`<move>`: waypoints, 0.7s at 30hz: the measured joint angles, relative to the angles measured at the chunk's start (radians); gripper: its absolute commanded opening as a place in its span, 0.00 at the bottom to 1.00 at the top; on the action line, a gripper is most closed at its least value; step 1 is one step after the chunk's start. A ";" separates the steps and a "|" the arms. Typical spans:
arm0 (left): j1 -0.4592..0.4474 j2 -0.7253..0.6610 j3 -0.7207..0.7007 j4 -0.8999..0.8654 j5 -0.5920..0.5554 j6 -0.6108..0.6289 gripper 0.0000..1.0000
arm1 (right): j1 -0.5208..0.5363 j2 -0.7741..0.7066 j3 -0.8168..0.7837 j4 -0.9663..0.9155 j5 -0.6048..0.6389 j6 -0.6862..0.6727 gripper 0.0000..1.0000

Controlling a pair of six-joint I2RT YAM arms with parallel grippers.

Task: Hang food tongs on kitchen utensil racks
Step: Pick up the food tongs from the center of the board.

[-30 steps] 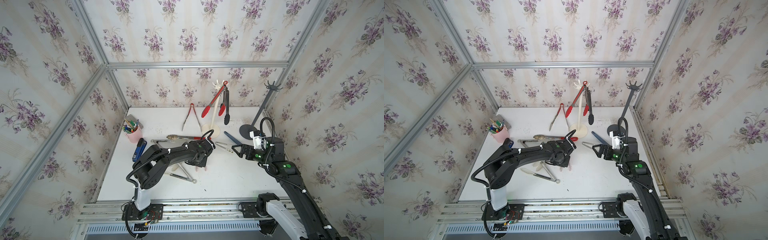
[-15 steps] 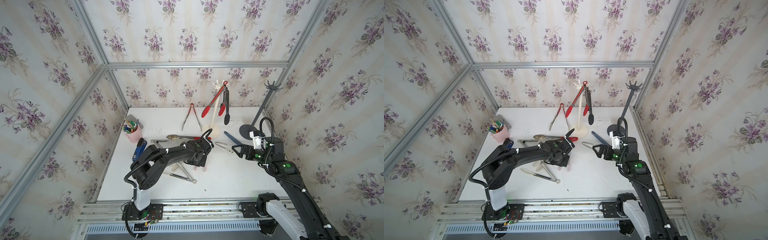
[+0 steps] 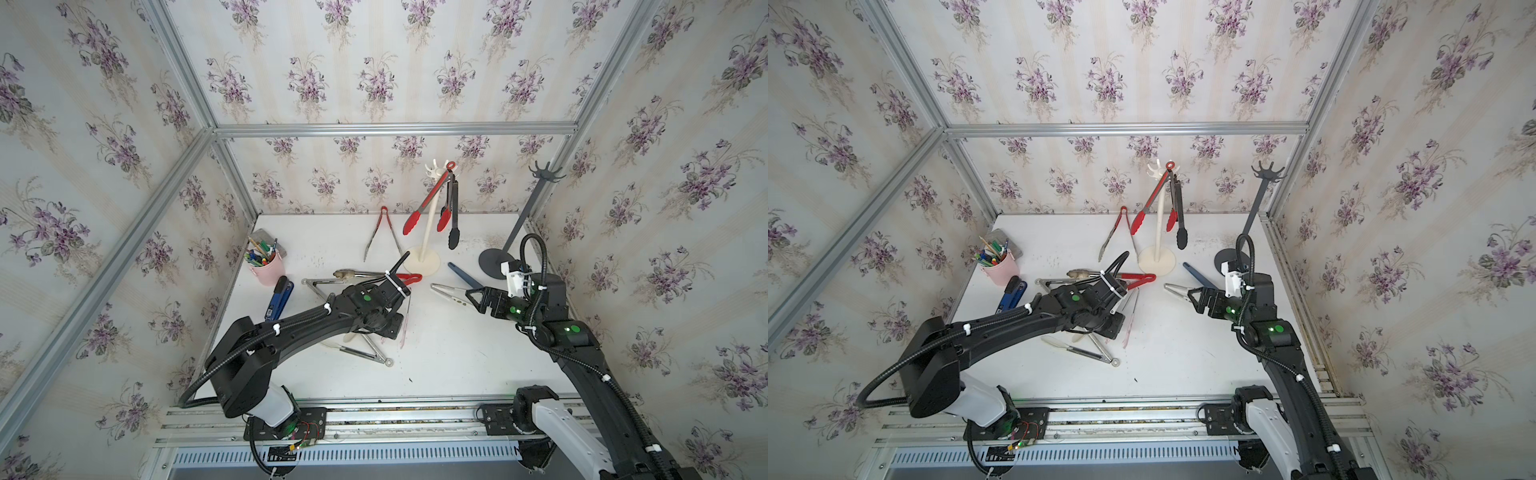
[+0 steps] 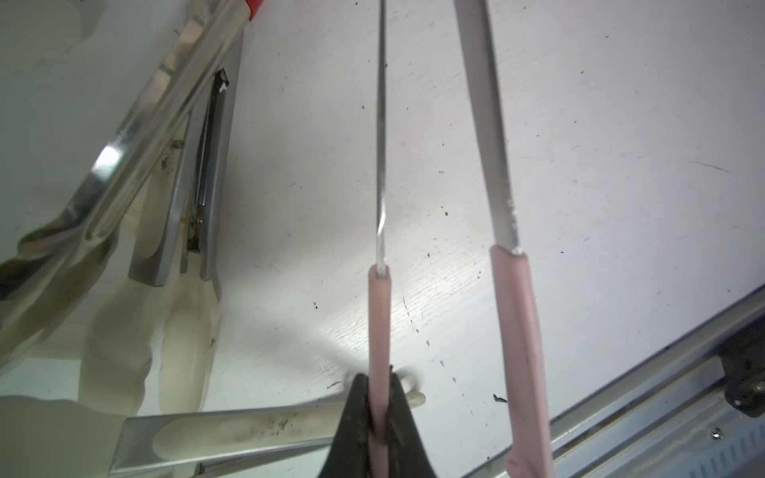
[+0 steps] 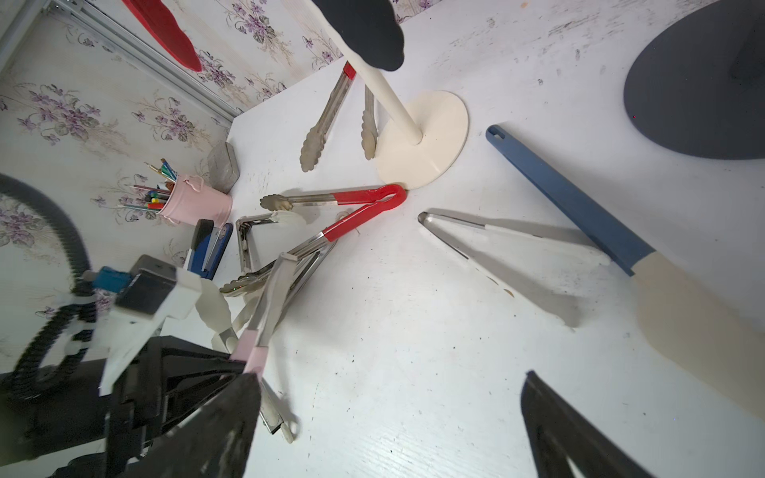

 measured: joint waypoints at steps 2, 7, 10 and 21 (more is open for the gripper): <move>0.001 -0.039 -0.003 0.000 0.005 0.022 0.00 | 0.000 0.000 0.005 0.002 0.007 0.000 0.97; 0.003 -0.125 -0.014 0.008 0.028 0.072 0.00 | 0.000 0.009 0.009 0.013 0.023 -0.008 0.98; 0.008 -0.171 -0.014 0.027 0.037 0.104 0.00 | 0.000 0.019 0.009 0.014 0.026 -0.013 0.97; 0.113 -0.314 0.031 0.079 0.079 0.234 0.01 | 0.000 0.071 0.026 0.043 0.026 -0.035 0.97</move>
